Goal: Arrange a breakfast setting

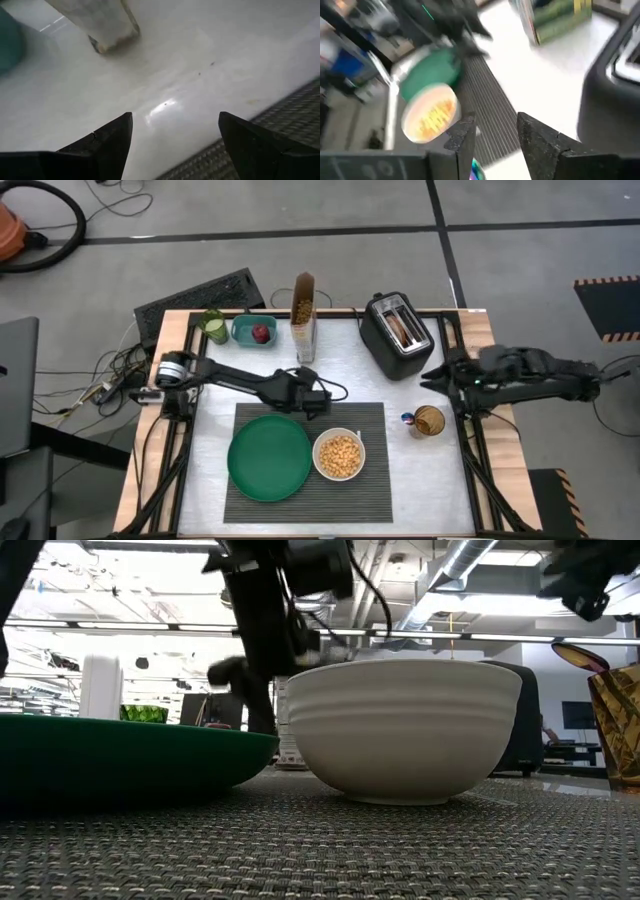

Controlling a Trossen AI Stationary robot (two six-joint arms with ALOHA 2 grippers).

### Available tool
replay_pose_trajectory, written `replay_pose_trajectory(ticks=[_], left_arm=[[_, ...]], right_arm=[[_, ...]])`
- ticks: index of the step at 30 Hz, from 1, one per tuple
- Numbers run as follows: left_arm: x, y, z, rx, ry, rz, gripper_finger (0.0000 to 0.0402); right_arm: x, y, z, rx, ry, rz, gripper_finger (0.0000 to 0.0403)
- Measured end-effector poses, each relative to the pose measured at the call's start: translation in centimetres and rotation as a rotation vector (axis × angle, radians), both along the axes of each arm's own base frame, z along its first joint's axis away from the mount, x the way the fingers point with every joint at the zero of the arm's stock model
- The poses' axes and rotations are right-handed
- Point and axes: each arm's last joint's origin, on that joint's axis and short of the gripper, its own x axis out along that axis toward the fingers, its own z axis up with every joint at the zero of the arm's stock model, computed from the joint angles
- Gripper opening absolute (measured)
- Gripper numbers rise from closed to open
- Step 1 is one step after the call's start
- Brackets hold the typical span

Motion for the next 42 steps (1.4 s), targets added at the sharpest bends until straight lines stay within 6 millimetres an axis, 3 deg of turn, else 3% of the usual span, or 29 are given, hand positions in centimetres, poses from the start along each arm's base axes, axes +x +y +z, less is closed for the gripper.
replay_pose_trajectory(ticks=[6, 11, 19, 24, 34, 42], left_arm=[[-2.5, -1.2, 5.9, 0.055, -0.130, -0.013, 0.0281], [-4.8, -1.6, 10.3, 0.109, -0.254, -0.029, 0.0281], [-8.3, -1.8, 14.9, 0.193, -0.398, -0.007, 0.0281], [-9.0, -1.7, 15.6, 0.222, -0.395, -0.018, 0.0281], [-9.4, -1.6, 15.2, 0.236, -0.317, -0.037, 0.0281], [-9.9, -1.5, 14.8, 0.240, -0.250, -0.050, 0.0281]], right_arm=[[2.2, 0.5, 0.2, 0.027, 0.188, 0.094, 0.0179], [3.7, 1.5, 1.9, -0.025, 0.288, 0.207, 0.0193], [6.4, 4.2, 4.8, -0.106, 0.523, 0.308, 0.0224], [8.3, 6.5, 4.6, -0.162, 0.659, 0.273, 0.0233], [11.3, 11.2, 1.1, -0.262, 0.795, 0.157, 0.0234], [12.2, 12.6, -0.9, -0.262, 0.892, 0.038, 0.0252]])
